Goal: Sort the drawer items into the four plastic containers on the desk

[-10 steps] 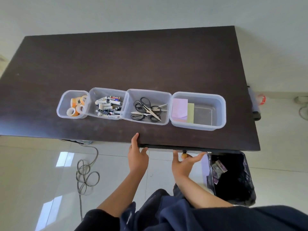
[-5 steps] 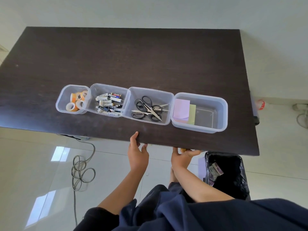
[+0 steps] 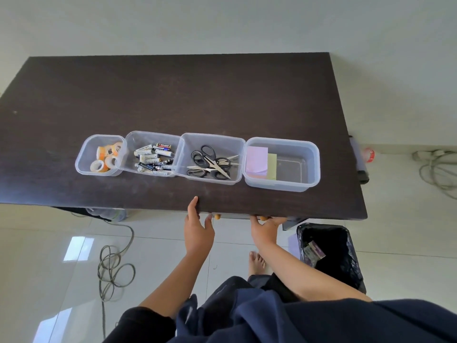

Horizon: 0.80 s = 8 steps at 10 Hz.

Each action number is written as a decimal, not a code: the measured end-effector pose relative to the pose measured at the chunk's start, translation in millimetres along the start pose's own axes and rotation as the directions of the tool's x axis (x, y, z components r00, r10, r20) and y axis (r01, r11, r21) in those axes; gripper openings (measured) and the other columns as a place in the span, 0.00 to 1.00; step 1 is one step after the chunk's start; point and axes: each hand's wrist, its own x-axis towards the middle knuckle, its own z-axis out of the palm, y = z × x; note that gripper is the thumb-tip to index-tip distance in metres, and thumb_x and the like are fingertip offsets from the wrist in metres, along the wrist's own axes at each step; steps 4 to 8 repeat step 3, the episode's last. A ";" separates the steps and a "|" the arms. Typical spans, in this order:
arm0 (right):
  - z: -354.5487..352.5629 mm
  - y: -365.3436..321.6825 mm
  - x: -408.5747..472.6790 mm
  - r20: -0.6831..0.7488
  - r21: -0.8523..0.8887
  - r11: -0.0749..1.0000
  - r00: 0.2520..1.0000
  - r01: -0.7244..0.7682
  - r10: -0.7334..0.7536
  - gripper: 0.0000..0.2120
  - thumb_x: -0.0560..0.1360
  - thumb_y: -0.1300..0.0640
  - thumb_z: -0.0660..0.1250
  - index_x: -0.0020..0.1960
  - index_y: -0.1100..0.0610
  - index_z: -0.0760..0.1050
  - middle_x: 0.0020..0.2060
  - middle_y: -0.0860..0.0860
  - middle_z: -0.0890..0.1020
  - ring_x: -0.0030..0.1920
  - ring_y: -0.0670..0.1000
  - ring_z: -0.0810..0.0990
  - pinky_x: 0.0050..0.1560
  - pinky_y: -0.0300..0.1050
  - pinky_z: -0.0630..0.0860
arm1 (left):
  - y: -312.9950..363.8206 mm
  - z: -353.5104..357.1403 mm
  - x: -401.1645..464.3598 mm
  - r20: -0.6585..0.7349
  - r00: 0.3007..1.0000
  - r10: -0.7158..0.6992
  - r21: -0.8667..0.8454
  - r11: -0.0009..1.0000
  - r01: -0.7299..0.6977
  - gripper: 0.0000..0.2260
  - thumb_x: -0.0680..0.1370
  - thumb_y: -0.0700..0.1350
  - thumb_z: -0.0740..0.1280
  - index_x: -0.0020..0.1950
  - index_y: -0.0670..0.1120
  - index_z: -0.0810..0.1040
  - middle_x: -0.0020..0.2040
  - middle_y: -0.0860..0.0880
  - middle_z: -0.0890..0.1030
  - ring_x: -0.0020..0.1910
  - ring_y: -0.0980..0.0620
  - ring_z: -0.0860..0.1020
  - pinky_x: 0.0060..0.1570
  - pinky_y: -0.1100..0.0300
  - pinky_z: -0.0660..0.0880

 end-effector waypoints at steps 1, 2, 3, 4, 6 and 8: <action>-22.4 -4.1 -18.5 0.069 -0.040 0.999 0.998 -0.006 0.009 0.34 0.74 0.54 0.68 0.72 0.52 0.51 0.53 0.50 0.72 0.56 0.51 0.75 0.52 0.46 0.72 | -24.0 -2.9 -12.8 0.044 0.997 0.056 0.115 0.991 -0.061 0.32 0.80 0.42 0.63 0.77 0.56 0.49 0.65 0.45 0.69 0.52 0.50 0.74 0.49 0.56 0.74; -56.2 -12.9 -40.8 0.225 -0.162 0.986 0.972 -0.030 0.066 0.23 0.76 0.54 0.66 0.68 0.53 0.65 0.52 0.54 0.78 0.52 0.53 0.79 0.49 0.43 0.73 | -65.8 -9.5 -33.0 0.136 0.988 0.079 0.234 0.966 -0.110 0.37 0.78 0.42 0.65 0.78 0.56 0.45 0.63 0.42 0.69 0.52 0.46 0.76 0.49 0.55 0.74; -97.5 -46.8 -66.3 0.399 -0.209 0.978 0.913 -0.003 0.088 0.10 0.77 0.54 0.65 0.57 0.54 0.76 0.49 0.50 0.81 0.44 0.47 0.81 0.37 0.33 0.73 | -123.7 -23.3 -52.2 0.219 0.976 0.012 0.325 0.942 -0.085 0.48 0.70 0.44 0.71 0.71 0.73 0.40 0.50 0.40 0.76 0.45 0.44 0.77 0.49 0.58 0.76; -97.5 -46.8 -66.3 0.399 -0.209 0.978 0.913 -0.003 0.088 0.10 0.77 0.54 0.65 0.57 0.54 0.76 0.49 0.50 0.81 0.44 0.47 0.81 0.37 0.33 0.73 | -123.7 -23.3 -52.2 0.219 0.976 0.012 0.325 0.942 -0.085 0.48 0.70 0.44 0.71 0.71 0.73 0.40 0.50 0.40 0.76 0.45 0.44 0.77 0.49 0.58 0.76; -97.5 -46.8 -66.3 0.399 -0.209 0.978 0.913 -0.003 0.088 0.10 0.77 0.54 0.65 0.57 0.54 0.76 0.49 0.50 0.81 0.44 0.47 0.81 0.37 0.33 0.73 | -123.7 -23.3 -52.2 0.219 0.976 0.012 0.325 0.942 -0.085 0.48 0.70 0.44 0.71 0.71 0.73 0.40 0.50 0.40 0.76 0.45 0.44 0.77 0.49 0.58 0.76; -97.5 -46.8 -66.3 0.399 -0.209 0.978 0.913 -0.003 0.088 0.10 0.77 0.54 0.65 0.57 0.54 0.76 0.49 0.50 0.81 0.44 0.47 0.81 0.37 0.33 0.73 | -123.7 -23.3 -52.2 0.219 0.976 0.012 0.325 0.942 -0.085 0.48 0.70 0.44 0.71 0.71 0.73 0.40 0.50 0.40 0.76 0.45 0.44 0.77 0.49 0.58 0.76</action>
